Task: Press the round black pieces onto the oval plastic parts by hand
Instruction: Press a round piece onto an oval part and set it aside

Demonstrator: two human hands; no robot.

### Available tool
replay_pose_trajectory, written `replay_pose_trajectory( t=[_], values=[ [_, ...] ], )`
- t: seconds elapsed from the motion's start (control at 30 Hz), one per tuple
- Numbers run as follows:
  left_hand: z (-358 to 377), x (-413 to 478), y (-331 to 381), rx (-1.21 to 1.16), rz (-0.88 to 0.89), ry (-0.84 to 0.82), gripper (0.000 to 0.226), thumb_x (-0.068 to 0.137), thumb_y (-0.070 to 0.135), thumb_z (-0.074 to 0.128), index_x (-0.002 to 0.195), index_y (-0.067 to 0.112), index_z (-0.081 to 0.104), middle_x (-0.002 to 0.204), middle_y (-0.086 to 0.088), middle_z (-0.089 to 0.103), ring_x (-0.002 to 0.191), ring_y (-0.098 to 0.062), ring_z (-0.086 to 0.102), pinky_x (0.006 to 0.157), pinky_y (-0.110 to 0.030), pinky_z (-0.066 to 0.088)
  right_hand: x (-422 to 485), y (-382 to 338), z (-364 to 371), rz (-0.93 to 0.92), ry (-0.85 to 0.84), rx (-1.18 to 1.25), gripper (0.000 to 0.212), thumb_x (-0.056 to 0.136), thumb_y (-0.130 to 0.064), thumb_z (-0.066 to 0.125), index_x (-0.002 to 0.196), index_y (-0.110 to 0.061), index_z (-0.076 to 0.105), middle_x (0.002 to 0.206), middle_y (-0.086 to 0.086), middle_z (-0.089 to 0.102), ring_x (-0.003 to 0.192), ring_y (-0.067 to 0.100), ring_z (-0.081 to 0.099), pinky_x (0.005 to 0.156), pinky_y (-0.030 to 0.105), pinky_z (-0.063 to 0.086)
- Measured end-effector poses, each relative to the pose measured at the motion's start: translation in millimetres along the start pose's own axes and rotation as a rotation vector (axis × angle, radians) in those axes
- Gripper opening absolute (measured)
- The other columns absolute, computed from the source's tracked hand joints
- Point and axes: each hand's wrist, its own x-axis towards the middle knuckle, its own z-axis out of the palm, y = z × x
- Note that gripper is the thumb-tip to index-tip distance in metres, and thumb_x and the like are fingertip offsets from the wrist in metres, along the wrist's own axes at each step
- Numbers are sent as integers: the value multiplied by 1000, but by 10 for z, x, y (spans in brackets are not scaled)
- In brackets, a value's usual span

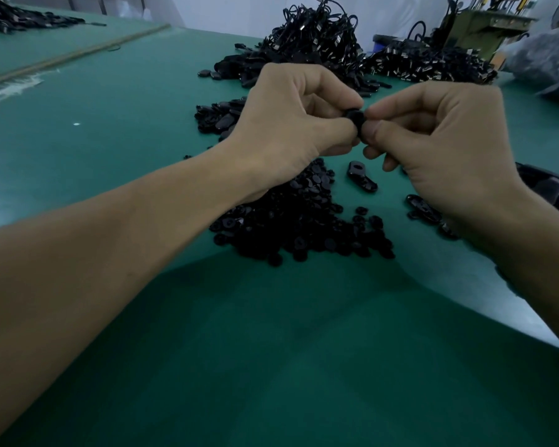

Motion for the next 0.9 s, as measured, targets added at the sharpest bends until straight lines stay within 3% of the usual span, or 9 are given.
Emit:
replay_pose_trajectory(
  t=[0.13, 0.27, 0.33, 0.4, 0.57, 0.8, 0.9],
  values=[
    [0, -1, -10, 89, 34, 5, 19, 78, -6, 80, 87, 9, 72, 83, -15, 74, 77, -28, 75, 75, -34, 63, -9, -3, 6, -14, -8, -47, 18, 88, -7, 75, 85, -21, 64, 73, -1, 72, 64, 8, 71, 57, 17, 52],
    [2, -7, -3, 204, 98, 16, 21, 76, 1, 82, 85, 17, 71, 82, -6, 74, 77, -20, 75, 76, -35, 63, -35, -33, -4, -51, 17, -119, 33, 88, -7, 73, 79, -24, 46, 72, 5, 70, 65, 14, 72, 60, 36, 60],
    [5, -17, -3, 267, 147, 17, 19, 77, 3, 81, 85, 17, 71, 82, 1, 73, 78, -16, 74, 76, -35, 62, -33, -33, 1, -55, 16, -159, 36, 86, -8, 74, 76, -24, 43, 77, 12, 71, 69, 23, 72, 64, 49, 58],
    [14, -33, -1, 318, 193, 10, 16, 79, 3, 80, 88, 12, 71, 83, 2, 72, 79, -14, 73, 75, -32, 61, -24, -29, 0, -42, 13, -164, 36, 84, -10, 75, 74, -25, 44, 77, 15, 71, 72, 31, 71, 65, 53, 57],
    [17, -55, 2, 402, 291, -2, 11, 83, 1, 74, 92, 5, 72, 86, 2, 72, 77, -9, 71, 72, -23, 58, -34, -19, -25, -32, -16, -154, 36, 85, -7, 77, 74, -23, 46, 71, 6, 72, 64, 16, 73, 64, 50, 59],
    [-2, -68, -8, 498, 350, -5, 9, 80, 5, 72, 89, 3, 71, 82, 0, 73, 72, -11, 70, 68, -32, 57, -23, 29, 4, -10, -78, -96, 33, 91, 2, 67, 76, -23, 51, 66, 5, 71, 64, 15, 73, 66, 48, 62],
    [-21, -62, -31, 583, 378, 21, 9, 80, 7, 72, 89, 5, 71, 78, 2, 71, 71, -10, 67, 68, -30, 55, -22, 29, 12, -25, -135, -93, 33, 93, 5, 61, 80, -23, 53, 73, 1, 74, 67, 13, 74, 68, 44, 63]
  ],
)
